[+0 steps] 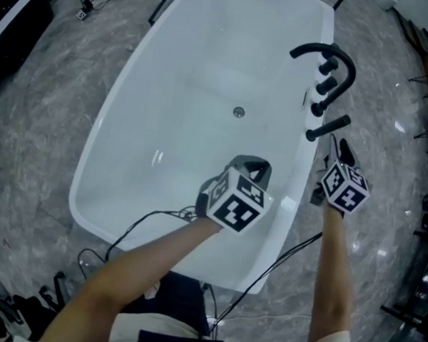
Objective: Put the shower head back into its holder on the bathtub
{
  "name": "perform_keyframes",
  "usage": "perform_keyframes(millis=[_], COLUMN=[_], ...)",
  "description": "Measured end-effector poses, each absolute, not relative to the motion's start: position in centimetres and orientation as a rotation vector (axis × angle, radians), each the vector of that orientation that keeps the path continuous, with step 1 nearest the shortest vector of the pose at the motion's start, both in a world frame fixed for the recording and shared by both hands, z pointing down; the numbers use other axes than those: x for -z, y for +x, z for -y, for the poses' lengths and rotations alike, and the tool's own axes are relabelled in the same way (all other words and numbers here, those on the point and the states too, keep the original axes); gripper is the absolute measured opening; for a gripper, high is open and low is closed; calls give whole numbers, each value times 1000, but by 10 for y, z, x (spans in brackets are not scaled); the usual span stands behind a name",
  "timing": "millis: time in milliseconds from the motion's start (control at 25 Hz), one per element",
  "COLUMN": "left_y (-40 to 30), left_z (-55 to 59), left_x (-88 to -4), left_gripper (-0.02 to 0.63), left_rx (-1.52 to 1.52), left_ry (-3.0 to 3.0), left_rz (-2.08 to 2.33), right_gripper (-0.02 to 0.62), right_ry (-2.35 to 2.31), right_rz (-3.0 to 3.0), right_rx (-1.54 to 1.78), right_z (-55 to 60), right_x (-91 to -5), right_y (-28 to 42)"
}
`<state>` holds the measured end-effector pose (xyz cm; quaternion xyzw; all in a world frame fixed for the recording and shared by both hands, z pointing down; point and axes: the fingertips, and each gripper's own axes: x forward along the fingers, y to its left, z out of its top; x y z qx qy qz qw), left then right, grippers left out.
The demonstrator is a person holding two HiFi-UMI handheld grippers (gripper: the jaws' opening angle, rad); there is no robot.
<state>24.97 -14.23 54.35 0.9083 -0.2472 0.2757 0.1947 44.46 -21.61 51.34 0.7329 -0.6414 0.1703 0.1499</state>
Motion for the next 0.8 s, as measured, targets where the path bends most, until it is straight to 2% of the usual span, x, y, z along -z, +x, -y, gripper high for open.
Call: perform_keyframes(millis=[360, 800], left_y=[227, 163], left_z=[115, 81], left_x=[-495, -454], left_gripper=[15, 15], left_rx=[-760, -751], left_ry=[2613, 2625], left_rz=[637, 648], right_gripper=[163, 151], right_ry=[2171, 2189], right_rz=[1881, 1961], right_rx=[-683, -775], right_z=[154, 90], right_x=[-485, -452], right_y=[371, 277])
